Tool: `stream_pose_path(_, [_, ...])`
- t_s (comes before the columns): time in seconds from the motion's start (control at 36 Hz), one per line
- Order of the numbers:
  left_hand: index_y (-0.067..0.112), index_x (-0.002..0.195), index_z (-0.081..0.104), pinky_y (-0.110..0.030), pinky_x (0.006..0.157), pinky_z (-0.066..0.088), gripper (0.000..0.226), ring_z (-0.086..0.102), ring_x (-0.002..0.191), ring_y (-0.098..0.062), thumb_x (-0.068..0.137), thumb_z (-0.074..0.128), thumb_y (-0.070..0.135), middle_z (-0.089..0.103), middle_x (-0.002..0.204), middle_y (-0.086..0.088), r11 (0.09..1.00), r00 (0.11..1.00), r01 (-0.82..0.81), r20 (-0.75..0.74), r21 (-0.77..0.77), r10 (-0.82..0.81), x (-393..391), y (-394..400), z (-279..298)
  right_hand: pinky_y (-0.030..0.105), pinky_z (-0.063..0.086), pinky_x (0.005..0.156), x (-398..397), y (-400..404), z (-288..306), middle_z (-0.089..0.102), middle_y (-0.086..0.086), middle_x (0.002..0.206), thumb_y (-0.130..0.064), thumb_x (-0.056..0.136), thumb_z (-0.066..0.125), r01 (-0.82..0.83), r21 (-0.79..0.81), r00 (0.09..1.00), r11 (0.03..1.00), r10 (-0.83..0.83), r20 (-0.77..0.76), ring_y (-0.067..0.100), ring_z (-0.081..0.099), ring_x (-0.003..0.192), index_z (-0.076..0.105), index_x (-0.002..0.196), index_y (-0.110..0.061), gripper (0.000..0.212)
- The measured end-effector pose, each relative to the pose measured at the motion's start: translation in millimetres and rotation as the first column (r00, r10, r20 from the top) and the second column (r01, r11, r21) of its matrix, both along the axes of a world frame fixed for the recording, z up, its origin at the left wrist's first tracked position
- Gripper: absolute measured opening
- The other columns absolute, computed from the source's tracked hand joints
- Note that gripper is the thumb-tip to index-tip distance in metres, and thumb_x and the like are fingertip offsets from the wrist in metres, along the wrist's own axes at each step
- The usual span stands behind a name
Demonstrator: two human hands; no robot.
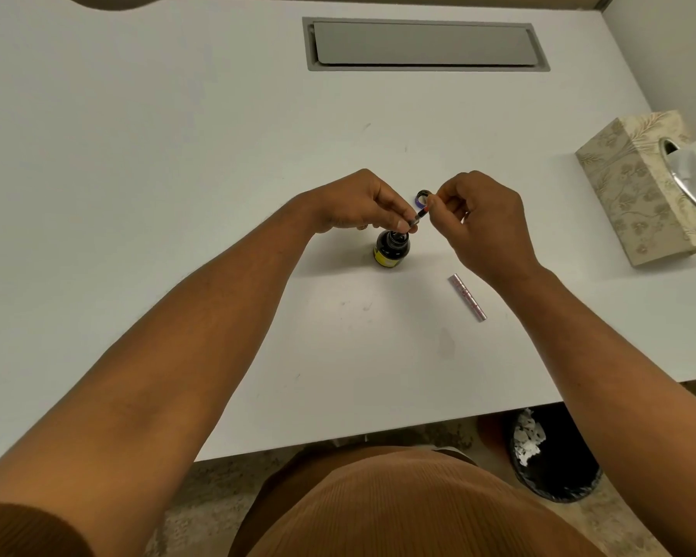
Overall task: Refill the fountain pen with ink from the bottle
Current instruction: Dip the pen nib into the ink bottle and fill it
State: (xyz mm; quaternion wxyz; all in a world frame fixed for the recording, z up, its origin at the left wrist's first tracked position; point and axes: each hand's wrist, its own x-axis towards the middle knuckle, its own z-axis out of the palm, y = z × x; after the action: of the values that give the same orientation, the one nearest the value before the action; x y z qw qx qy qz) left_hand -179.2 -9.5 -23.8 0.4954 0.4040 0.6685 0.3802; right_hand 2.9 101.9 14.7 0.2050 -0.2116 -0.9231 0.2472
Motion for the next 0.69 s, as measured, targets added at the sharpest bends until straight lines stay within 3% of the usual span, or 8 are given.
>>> stream_pose_path(0.11, [0.019,0.104,0.079,-0.020,0.060,0.037,0.018,0.058,0.084,-0.006,0.087,0.076,0.016,0.078,0.102,0.003,1.000,1.000,0.005,0.011,0.008,-0.005,0.3,-0.7,0.5,0.035,0.048,0.064,-1.2,1.1,-1.6,0.060,-0.002,0.077,-0.026,0.091,0.063,-0.005,0.021,1.000,1.000,0.005,-0.001,0.014,0.053,0.066,0.063,0.083,-0.013,0.016])
stream_pose_path(0.25, [0.019,0.104,0.079,-0.020,0.060,0.039,0.019,0.056,0.086,-0.012,0.086,0.076,0.015,0.078,0.102,0.002,1.000,1.000,0.014,0.007,0.014,-0.014,-0.4,-0.1,0.6,0.026,0.038,0.062,-2.4,2.0,-4.6,0.051,-0.006,0.071,-0.027,0.092,0.063,0.009,0.060,1.000,0.998,-0.008,-0.018,0.009,0.045,0.062,0.061,0.077,-0.010,0.023])
stream_pose_path(0.36, [0.019,0.104,0.079,-0.022,0.060,0.042,0.018,0.054,0.076,-0.010,0.087,0.075,0.015,0.078,0.101,0.003,1.000,1.000,0.018,0.013,0.019,-0.018,-1.4,-0.4,0.1,0.024,0.033,0.063,-3.7,4.2,-2.8,0.048,-0.007,0.069,-0.033,0.094,0.063,0.015,0.103,1.000,0.995,-0.016,0.014,0.010,0.043,0.062,0.061,0.076,-0.011,0.028])
stream_pose_path(0.5, [0.020,0.104,0.079,-0.022,0.062,0.044,0.018,0.057,0.071,-0.006,0.087,0.074,0.017,0.078,0.102,0.004,1.000,1.000,0.029,-0.010,0.013,-0.029,-1.3,1.8,0.1,0.028,0.044,0.067,-1.8,5.7,3.9,0.061,-0.005,0.079,-0.041,0.095,0.062,-0.017,0.103,0.998,0.995,0.011,0.055,0.010,0.053,0.066,0.069,0.093,-0.018,0.024])
stream_pose_path(0.69, [0.023,0.103,0.079,-0.022,0.064,0.046,0.017,0.058,0.074,-0.006,0.087,0.075,0.018,0.078,0.105,0.001,1.000,1.000,0.026,-0.007,0.011,-0.026,-1.0,2.7,0.2,0.032,0.049,0.070,3.2,4.6,4.3,0.065,-0.006,0.085,-0.025,0.095,0.062,-0.062,0.100,0.997,0.993,0.058,0.041,0.012,0.058,0.066,0.071,0.103,-0.019,0.014])
